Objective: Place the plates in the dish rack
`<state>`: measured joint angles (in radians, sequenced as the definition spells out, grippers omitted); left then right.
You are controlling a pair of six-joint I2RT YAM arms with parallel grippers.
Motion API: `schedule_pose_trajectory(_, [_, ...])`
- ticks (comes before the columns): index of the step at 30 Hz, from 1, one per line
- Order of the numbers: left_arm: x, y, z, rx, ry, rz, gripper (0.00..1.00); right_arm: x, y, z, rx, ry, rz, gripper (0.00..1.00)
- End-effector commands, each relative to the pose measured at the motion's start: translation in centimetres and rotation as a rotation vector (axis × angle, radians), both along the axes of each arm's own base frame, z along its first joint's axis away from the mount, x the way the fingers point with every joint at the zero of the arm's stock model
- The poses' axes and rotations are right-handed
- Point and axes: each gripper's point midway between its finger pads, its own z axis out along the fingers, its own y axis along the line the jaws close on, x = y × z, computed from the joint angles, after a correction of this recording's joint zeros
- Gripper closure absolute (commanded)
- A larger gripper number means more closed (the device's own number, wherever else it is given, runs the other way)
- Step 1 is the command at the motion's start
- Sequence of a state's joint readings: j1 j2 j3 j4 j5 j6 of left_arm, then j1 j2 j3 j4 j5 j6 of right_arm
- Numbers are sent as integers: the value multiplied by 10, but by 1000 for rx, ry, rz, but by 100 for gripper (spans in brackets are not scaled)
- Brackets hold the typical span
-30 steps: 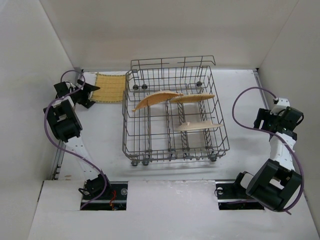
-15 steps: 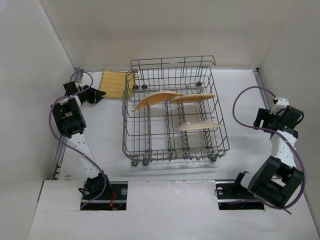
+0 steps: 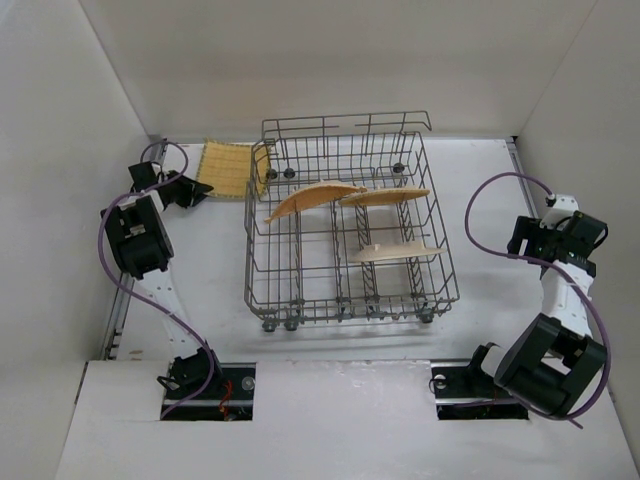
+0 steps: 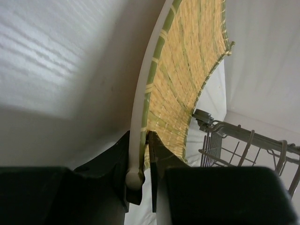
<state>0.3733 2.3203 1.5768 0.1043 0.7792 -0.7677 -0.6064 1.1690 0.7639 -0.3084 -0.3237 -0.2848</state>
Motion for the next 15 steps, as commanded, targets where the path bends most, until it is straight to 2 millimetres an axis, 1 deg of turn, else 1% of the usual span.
schedule_pose_trajectory(1, [-9, 12, 34, 129, -38, 20, 98, 9, 2, 20, -36, -76, 31, 16])
schedule_pose_trajectory(10, [-34, 41, 95, 259, -116, 66, 99, 11, 8, 24, -23, -110, 60, 16])
schedule_pose_trajectory(15, [-49, 53, 124, 331, -147, 89, 100, 10, 9, 24, -17, -118, 69, 17])
